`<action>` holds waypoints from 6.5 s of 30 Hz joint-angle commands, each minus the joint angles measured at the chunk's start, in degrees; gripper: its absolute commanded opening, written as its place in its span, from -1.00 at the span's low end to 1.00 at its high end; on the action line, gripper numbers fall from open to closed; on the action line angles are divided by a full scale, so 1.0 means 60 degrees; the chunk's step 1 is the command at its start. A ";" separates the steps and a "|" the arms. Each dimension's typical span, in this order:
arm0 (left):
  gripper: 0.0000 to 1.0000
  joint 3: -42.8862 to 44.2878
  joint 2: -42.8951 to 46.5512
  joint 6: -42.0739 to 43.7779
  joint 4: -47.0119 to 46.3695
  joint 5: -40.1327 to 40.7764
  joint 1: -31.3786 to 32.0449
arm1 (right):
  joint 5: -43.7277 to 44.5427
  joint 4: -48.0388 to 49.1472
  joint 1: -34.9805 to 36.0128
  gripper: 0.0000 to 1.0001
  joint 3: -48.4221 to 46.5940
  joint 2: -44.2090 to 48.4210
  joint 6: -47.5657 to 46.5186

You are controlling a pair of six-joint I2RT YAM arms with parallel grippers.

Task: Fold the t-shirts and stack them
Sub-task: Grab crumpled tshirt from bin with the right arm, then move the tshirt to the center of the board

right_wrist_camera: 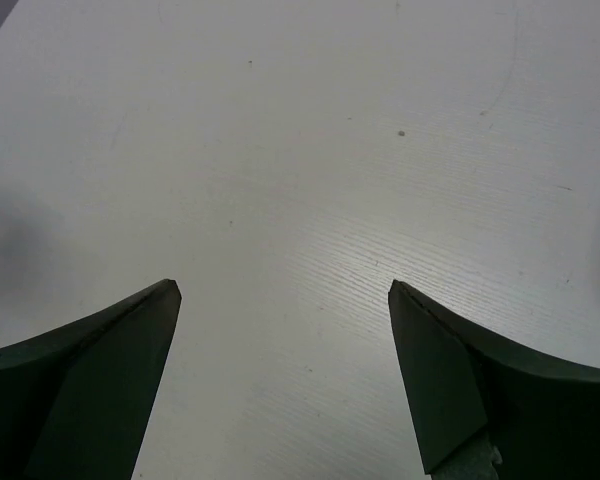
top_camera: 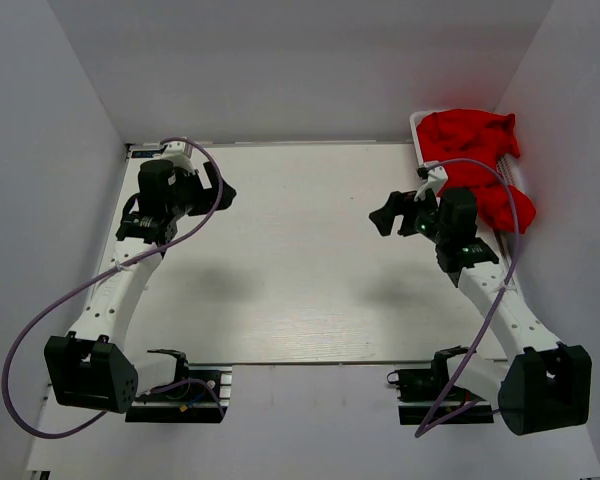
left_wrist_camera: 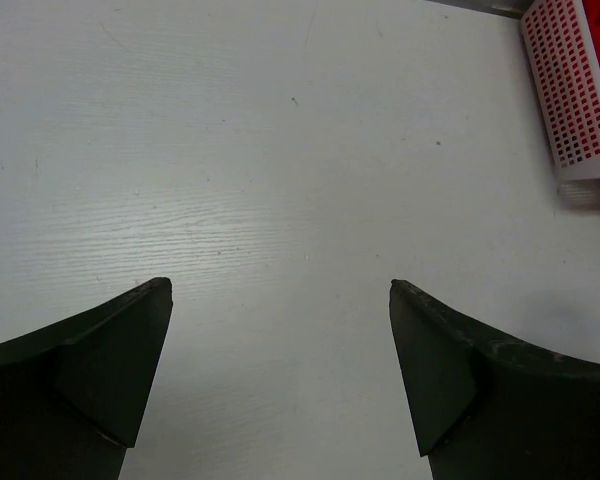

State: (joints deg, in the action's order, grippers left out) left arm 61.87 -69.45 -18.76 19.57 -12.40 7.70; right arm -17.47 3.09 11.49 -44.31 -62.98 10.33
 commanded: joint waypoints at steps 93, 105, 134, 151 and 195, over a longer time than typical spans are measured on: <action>0.20 0.1570 -0.2239 0.0608 0.0590 -0.0042 0.0020 | 0.2297 -0.0498 -0.3540 -1.00 -1.2664 -0.5367 -0.0916; 0.20 0.1291 -0.1960 0.0520 0.0795 0.0178 0.0020 | 0.3394 -0.0866 -0.3467 -1.00 -0.7765 -0.3947 -0.0960; 0.49 0.1584 -0.2575 0.0608 0.1601 0.0295 0.0020 | 0.4756 -0.4206 -0.3028 0.81 -0.9415 -0.8750 -0.0872; 0.48 0.1847 -0.2576 0.0608 0.1368 0.0032 0.0020 | 0.4846 -0.3811 -0.2720 -1.00 -1.1053 -0.7801 -0.0169; 0.82 0.0427 -0.0129 -0.0154 0.1484 0.0515 -0.0068 | -0.5745 0.2046 0.0573 -1.00 -0.8019 -0.4507 0.1956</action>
State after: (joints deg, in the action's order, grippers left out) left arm 65.67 -72.51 -19.29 27.14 -10.22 7.62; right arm -49.30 12.21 13.19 -100.03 -94.96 26.11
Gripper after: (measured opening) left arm 0.883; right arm 0.078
